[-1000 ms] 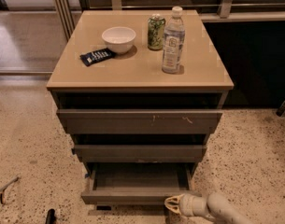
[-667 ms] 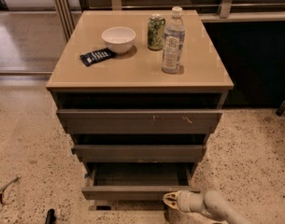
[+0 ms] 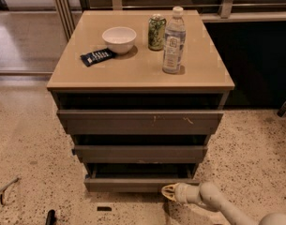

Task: Close bottom drawer

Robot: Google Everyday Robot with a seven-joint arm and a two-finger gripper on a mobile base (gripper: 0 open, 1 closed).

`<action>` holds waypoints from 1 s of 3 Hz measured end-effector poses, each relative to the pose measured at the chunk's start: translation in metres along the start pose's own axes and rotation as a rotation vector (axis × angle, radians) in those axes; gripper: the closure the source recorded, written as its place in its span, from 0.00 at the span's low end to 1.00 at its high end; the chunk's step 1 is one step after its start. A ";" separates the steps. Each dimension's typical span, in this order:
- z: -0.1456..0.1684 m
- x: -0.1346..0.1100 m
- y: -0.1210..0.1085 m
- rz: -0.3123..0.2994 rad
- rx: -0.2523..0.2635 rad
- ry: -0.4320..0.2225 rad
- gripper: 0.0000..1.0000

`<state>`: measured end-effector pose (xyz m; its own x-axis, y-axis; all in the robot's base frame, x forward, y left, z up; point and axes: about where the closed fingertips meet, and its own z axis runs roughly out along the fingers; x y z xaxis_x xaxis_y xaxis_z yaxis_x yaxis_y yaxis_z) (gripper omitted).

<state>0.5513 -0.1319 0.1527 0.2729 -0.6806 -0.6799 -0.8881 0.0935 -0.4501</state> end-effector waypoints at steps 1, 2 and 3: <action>0.008 0.006 -0.021 -0.014 0.008 0.017 1.00; 0.014 0.009 -0.039 -0.026 0.016 0.031 1.00; 0.018 0.008 -0.052 -0.037 0.020 0.041 1.00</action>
Offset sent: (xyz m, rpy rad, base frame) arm 0.0673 -0.0052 0.0102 -0.0556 -0.0473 -0.0223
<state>0.6066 -0.1292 0.1599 0.2899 -0.7131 -0.6384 -0.8698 0.0819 -0.4865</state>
